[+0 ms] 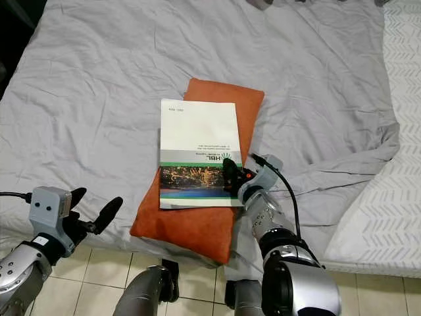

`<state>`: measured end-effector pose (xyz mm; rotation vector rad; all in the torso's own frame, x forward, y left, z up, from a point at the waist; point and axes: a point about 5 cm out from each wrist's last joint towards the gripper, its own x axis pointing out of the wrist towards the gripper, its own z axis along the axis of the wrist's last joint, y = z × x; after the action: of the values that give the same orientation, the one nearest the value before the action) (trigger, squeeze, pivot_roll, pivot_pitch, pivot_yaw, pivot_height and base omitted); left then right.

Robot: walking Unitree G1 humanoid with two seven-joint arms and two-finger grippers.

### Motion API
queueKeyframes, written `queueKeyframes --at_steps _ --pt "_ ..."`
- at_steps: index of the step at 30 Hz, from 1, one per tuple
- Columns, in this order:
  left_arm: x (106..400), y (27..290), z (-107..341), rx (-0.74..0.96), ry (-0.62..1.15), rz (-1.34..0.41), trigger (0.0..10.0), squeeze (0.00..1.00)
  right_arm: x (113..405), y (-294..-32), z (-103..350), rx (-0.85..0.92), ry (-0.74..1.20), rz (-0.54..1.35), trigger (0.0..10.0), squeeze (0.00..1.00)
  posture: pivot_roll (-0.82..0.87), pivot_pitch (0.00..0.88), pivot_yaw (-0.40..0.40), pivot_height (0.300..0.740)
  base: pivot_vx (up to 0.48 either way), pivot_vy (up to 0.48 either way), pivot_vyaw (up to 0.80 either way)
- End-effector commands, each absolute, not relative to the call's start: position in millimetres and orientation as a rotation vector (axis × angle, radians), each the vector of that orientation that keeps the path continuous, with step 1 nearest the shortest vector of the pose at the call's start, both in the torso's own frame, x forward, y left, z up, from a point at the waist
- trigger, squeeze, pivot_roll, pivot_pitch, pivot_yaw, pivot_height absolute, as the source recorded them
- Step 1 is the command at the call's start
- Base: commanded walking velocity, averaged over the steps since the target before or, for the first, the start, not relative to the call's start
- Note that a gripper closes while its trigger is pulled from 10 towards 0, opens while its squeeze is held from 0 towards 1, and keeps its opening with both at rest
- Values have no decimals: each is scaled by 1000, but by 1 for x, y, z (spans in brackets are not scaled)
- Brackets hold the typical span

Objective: Clean up the room

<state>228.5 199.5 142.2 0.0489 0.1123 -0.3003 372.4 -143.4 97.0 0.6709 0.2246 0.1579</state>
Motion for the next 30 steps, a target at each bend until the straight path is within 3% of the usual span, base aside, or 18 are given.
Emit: queueKeyframes --at_steps 1,17,22,24,27,30 --pt "223 198 137 41 144 -300 10000 0 362 -140 76 717 319 140 0 0 176 496 64 740 0 0 0" --pt "221 179 123 25 164 -339 10000 0 358 -141 72 707 328 199 0 0 139 473 40 740 0 0 0" --pt "227 167 117 3 150 -347 10000 0 363 -150 82 663 288 196 0 0 111 385 0 740 0 0 0" --pt "240 158 113 -12 118 -343 10000 0 380 -167 121 521 129 186 0 0 91 279 -32 740 0 0 0" --pt "244 156 112 -14 108 -341 10000 0 384 -171 132 479 81 184 0 0 91 279 -32 740 0 0 0" --pt "252 152 110 0 96 -330 10000 0 388 -182 155 347 -21 162 0 0 62 188 -47 740 0 0 0"
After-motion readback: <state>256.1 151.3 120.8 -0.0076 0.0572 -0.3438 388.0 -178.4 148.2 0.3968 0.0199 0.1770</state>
